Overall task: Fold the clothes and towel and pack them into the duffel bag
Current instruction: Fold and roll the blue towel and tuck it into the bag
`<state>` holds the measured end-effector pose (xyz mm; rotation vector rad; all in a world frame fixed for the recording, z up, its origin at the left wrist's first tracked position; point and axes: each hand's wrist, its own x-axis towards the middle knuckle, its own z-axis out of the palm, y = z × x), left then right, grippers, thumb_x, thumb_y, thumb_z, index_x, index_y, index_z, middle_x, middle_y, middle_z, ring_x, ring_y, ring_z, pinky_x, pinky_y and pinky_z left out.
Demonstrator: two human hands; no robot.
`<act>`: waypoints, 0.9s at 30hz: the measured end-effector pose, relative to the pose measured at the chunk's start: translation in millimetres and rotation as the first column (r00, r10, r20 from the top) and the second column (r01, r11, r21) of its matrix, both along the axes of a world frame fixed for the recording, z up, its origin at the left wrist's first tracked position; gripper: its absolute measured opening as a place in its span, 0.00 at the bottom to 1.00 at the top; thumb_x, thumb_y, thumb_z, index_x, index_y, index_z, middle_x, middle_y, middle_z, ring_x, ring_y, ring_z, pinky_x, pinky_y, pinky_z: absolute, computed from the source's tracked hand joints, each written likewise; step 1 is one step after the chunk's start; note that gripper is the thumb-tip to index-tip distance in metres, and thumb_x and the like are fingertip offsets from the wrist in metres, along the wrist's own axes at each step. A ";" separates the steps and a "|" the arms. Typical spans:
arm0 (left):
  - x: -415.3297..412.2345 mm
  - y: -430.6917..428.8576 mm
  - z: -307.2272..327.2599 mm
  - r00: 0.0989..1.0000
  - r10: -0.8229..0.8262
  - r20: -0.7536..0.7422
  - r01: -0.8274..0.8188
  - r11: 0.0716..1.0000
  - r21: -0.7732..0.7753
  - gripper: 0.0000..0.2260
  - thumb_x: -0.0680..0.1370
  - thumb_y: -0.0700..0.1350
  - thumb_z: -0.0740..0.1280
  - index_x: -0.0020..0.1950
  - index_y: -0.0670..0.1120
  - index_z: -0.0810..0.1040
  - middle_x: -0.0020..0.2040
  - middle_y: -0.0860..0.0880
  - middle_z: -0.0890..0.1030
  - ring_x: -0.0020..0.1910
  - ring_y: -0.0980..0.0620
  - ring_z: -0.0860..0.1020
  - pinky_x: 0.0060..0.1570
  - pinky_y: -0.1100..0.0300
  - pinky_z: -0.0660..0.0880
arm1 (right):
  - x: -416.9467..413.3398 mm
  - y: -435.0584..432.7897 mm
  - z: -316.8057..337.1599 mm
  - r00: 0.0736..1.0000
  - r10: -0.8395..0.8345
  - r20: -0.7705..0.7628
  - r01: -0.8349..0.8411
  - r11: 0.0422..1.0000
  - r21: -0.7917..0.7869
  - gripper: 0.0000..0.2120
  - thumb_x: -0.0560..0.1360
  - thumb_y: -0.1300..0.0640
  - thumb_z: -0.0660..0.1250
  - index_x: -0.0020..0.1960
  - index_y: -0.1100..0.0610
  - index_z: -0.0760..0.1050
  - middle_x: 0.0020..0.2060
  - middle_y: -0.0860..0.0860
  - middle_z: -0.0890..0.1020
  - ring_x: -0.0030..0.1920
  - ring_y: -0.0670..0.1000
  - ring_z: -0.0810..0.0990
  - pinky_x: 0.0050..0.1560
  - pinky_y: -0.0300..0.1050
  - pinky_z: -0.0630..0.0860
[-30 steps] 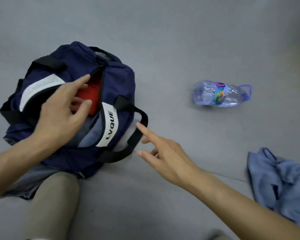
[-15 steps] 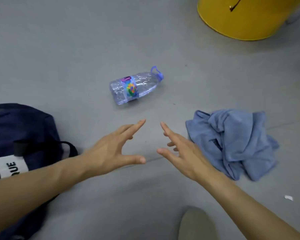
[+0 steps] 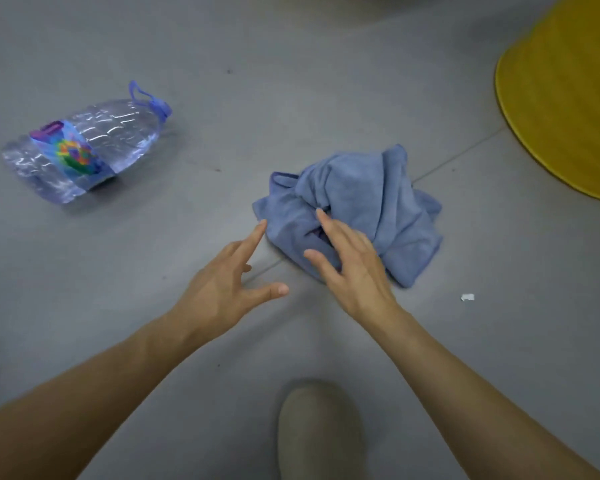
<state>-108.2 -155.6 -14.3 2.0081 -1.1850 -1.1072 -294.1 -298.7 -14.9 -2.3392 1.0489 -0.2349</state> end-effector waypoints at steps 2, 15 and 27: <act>-5.6 -1.4 -3.3 1.000 -0.016 -0.002 0.016 1.000 0.001 0.43 0.64 0.79 0.63 0.72 0.78 0.43 0.71 0.61 0.66 0.61 0.58 0.75 0.64 0.53 0.73 | -5.8 -22.4 -6.4 0.996 -0.085 0.038 0.092 0.965 -0.247 0.27 0.81 0.39 0.61 0.77 0.46 0.66 0.64 0.50 0.76 0.63 0.55 0.73 0.65 0.50 0.71; 19.2 16.2 4.9 0.994 -0.024 0.111 0.022 1.000 0.017 0.39 0.70 0.75 0.60 0.78 0.70 0.50 0.70 0.60 0.69 0.58 0.60 0.75 0.62 0.52 0.75 | 9.2 -76.8 3.0 0.979 -0.173 0.110 0.201 0.914 -0.351 0.10 0.81 0.57 0.63 0.56 0.55 0.83 0.48 0.53 0.80 0.49 0.55 0.76 0.52 0.47 0.74; 101.5 133.3 81.4 0.932 0.077 0.354 -0.024 0.988 -0.153 0.30 0.74 0.67 0.67 0.75 0.66 0.64 0.59 0.64 0.78 0.52 0.61 0.78 0.49 0.71 0.74 | 162.7 91.6 81.7 0.830 -0.084 0.551 -0.229 0.851 0.474 0.09 0.75 0.63 0.67 0.45 0.50 0.80 0.41 0.44 0.83 0.44 0.41 0.81 0.51 0.35 0.74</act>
